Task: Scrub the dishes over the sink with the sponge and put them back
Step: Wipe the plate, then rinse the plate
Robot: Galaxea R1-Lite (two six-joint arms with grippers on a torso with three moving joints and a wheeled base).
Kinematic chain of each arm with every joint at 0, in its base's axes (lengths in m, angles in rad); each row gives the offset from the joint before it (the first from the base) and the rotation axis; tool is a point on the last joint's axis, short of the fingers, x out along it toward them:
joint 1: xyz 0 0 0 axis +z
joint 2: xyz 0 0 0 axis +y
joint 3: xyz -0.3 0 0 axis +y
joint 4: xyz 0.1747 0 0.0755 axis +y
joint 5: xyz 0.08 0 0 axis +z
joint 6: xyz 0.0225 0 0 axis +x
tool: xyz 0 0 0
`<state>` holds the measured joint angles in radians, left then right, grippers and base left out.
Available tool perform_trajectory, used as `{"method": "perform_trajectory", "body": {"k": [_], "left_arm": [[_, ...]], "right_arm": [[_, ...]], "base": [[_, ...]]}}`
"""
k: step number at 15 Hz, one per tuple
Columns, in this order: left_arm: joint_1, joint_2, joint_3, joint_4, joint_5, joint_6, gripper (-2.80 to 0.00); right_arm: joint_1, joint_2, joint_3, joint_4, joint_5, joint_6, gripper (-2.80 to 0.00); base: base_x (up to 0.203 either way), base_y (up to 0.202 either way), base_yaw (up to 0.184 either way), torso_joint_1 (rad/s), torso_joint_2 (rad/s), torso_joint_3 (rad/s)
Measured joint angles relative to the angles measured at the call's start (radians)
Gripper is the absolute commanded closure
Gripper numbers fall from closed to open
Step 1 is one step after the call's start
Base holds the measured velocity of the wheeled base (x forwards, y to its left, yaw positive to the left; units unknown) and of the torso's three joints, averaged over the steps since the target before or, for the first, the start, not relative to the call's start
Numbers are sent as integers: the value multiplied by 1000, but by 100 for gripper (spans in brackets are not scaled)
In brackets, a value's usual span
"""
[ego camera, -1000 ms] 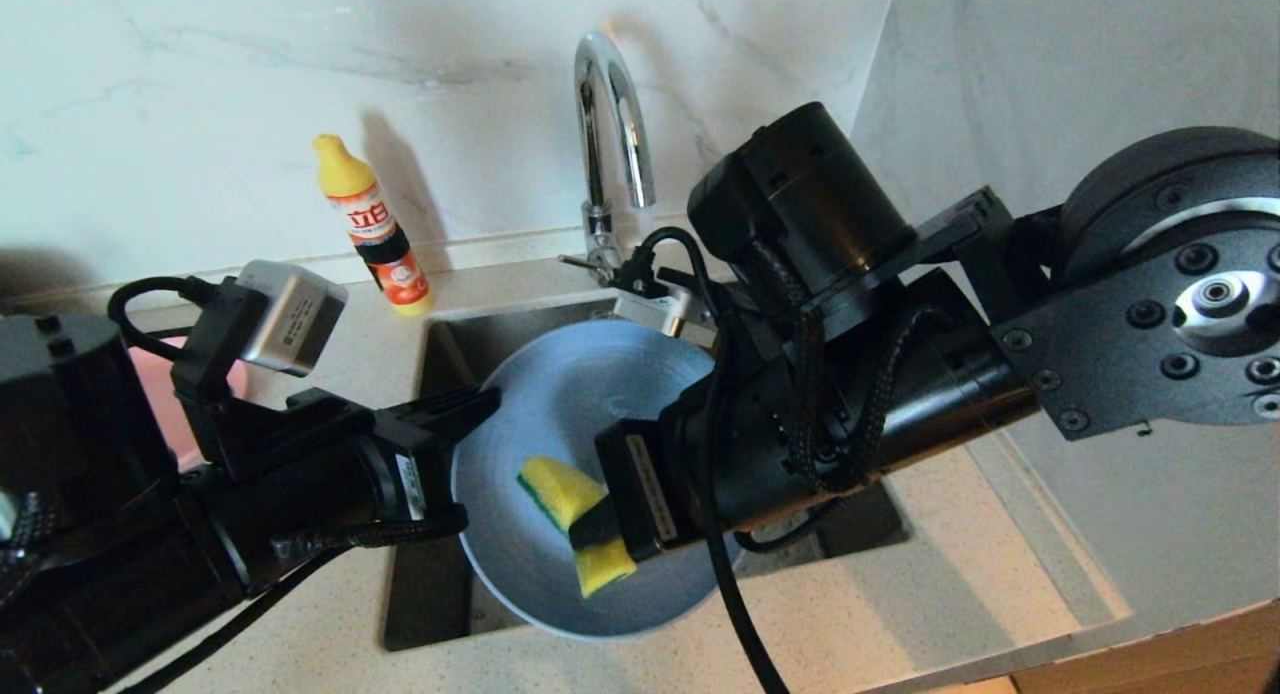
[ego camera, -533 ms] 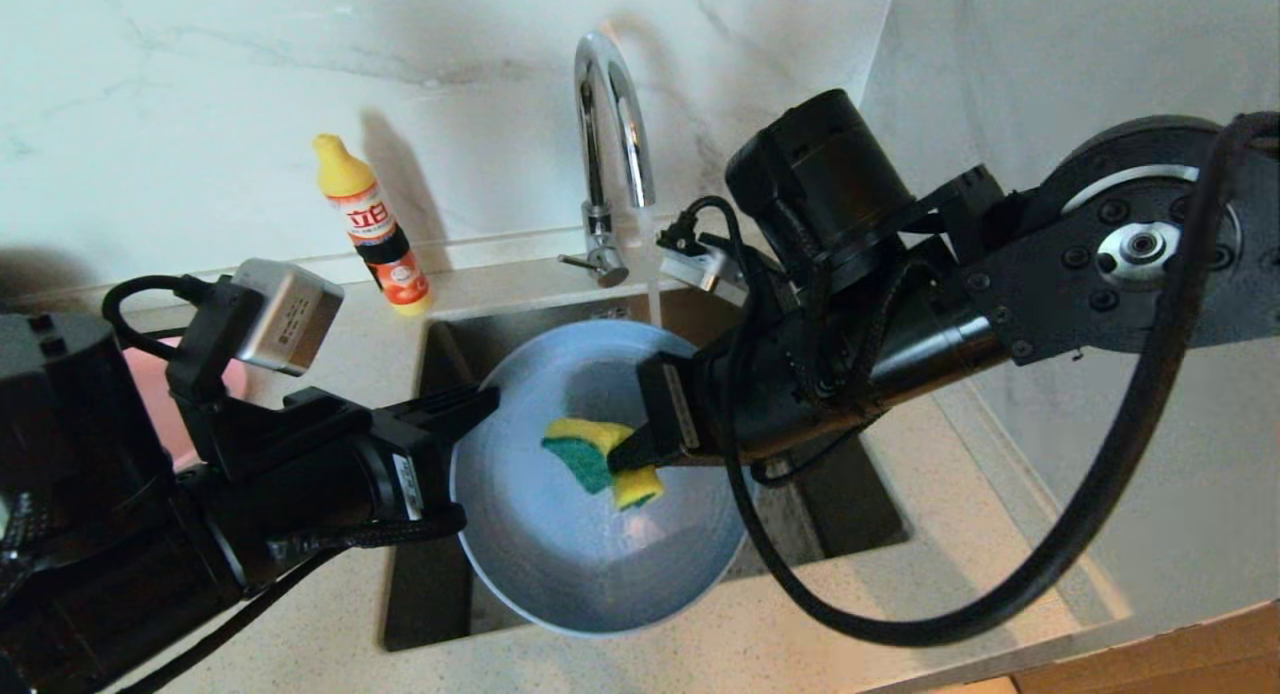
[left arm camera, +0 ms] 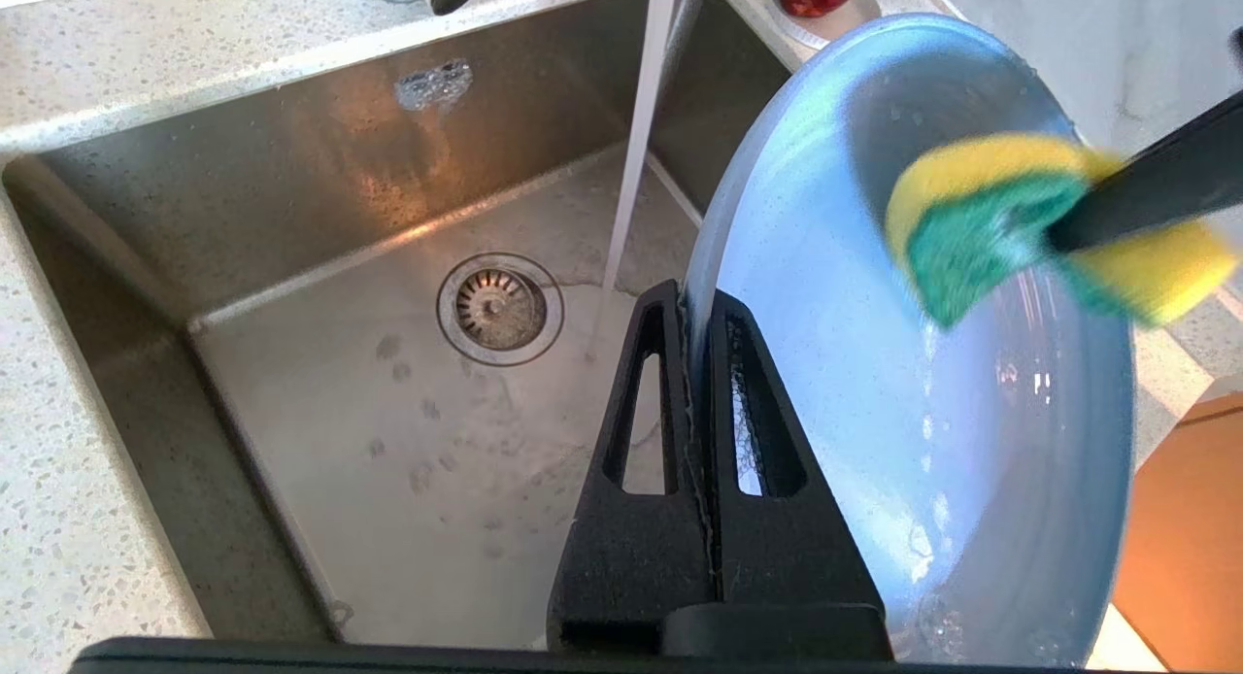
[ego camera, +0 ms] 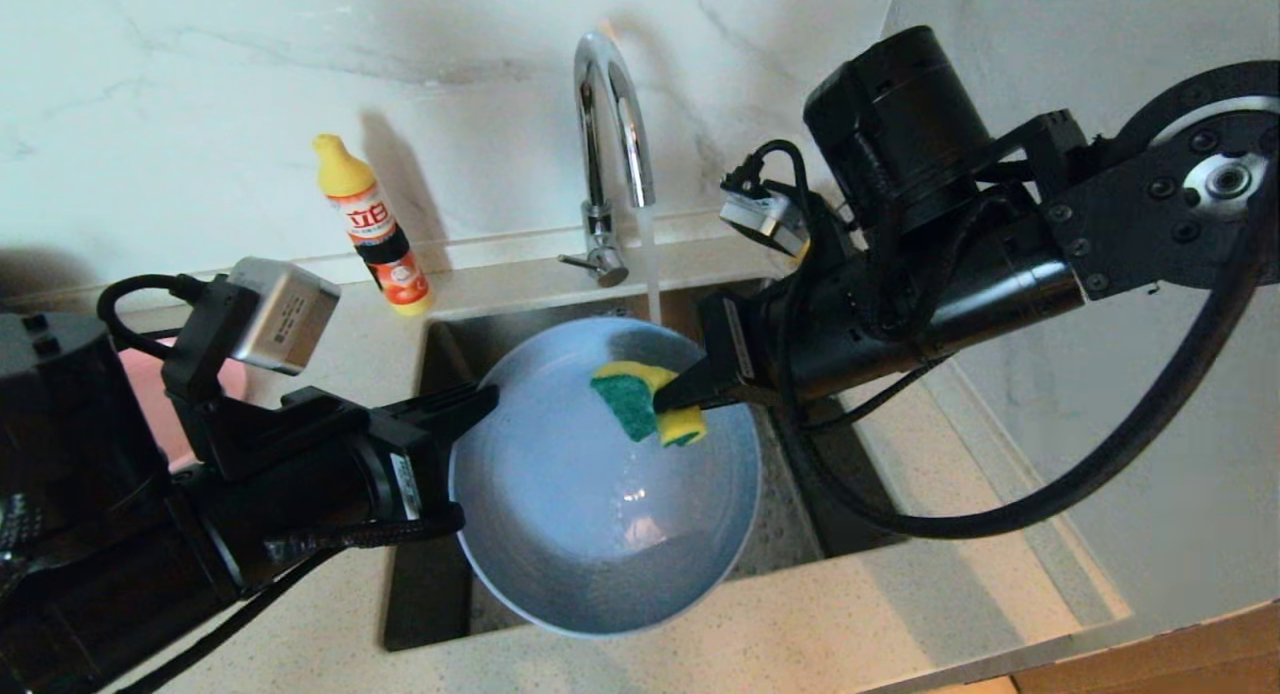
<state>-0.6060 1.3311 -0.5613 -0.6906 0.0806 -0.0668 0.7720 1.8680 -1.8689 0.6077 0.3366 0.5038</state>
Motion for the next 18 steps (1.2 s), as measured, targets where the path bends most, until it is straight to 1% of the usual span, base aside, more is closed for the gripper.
{"method": "perform_trajectory", "body": {"k": [3, 5, 10, 12, 14, 16, 18], "left_arm": [[1, 0, -4, 0, 1, -2, 0], [2, -1, -7, 0, 2, -6, 0], [5, 3, -23, 7, 17, -84, 0], [10, 14, -25, 17, 17, -112, 0], [16, 36, -28, 50, 21, -135, 0], [30, 71, -41, 97, 32, -181, 0], [44, 116, -70, 118, 35, -276, 0]], "right_arm": [[-6, -37, 21, 34, 0, 0, 0], [-7, -70, 64, 48, 0, 1, 0], [-12, -183, 203, 49, -2, 2, 0], [-23, -242, 224, 51, -3, 1, 0], [-48, -297, 227, 64, -4, -2, 0], [-78, -332, 220, 79, -4, -4, 0], [-104, -359, 234, 81, 0, -5, 0]], "base": [[0, 0, 0, 0, 0, 0], [0, 0, 0, 0, 0, 0], [0, 0, 0, 0, 0, 0], [0, 0, 0, 0, 0, 0], [0, 0, 0, 0, 0, 0], [0, 0, 0, 0, 0, 0], [0, 0, 0, 0, 0, 0]]}}
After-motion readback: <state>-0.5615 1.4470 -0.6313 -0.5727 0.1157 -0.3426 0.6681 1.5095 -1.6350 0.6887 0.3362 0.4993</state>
